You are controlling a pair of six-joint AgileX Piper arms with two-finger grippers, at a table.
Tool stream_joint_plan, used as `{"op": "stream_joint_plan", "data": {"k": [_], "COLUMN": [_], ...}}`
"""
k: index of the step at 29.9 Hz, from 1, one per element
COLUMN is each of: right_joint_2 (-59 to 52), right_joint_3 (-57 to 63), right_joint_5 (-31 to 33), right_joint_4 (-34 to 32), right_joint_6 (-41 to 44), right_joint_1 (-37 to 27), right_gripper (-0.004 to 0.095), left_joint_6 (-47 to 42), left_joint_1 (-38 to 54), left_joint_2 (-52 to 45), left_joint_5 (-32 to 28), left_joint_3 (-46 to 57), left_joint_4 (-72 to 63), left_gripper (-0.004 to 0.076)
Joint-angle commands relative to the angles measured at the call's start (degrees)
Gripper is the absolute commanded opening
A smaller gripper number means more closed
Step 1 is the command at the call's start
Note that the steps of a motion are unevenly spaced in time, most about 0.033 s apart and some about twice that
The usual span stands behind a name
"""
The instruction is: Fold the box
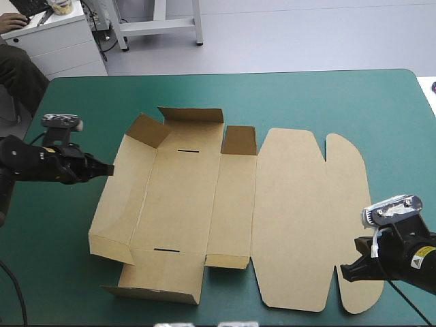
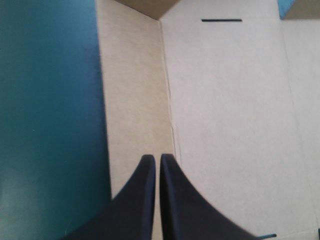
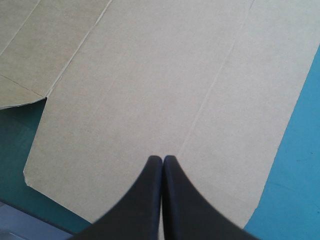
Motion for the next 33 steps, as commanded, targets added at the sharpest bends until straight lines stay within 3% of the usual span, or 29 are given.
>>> {"op": "stream_joint_plan", "data": {"k": [1, 11, 14, 17, 22, 25, 33], "right_joint_2": [0.04, 0.04, 0.04, 0.04, 0.04, 0.04, 0.04], "right_joint_3": [0.50, 5.81, 6.19, 6.19, 6.19, 6.19, 6.19], "right_joint_5": [-2.94, -5.58, -7.40, -9.20, -9.50, -9.75, -9.83], "right_joint_4": [0.08, -1.18, -1.31, -1.31, -1.31, -1.19, -1.19], "right_joint_6": [0.04, 0.04, 0.04, 0.04, -0.21, -0.21, -0.21], "right_joint_1": [-0.25, -0.25, -0.25, -0.25, -0.25, -0.25, -0.25], "right_gripper": [-0.0015, -0.0015, -0.0015, -0.0015, -0.0015, -0.0015, -0.0015], "left_joint_6": [1.79, 0.32, -0.10, 0.02, 0.97, 1.50, 4.01], "left_joint_1": [8.12, 19.14, 19.14, 19.14, 19.14, 18.49, 14.39], "left_joint_2": [-1.08, -0.71, 0.84, 2.94, 6.19, 7.60, 12.27], "left_joint_5": [-0.08, -2.38, 0.04, 6.39, 10.71, 12.01, 12.01], "left_joint_3": [-2.01, -2.01, -2.01, -2.01, -2.01, -1.90, -1.90], "left_joint_4": [-7.78, -7.51, -6.35, -5.14, -4.90, -5.74, -5.44], "left_gripper": [0.0018, 0.0038, 0.0119, 0.0270, 0.0517, 0.0578, 0.0582]}}
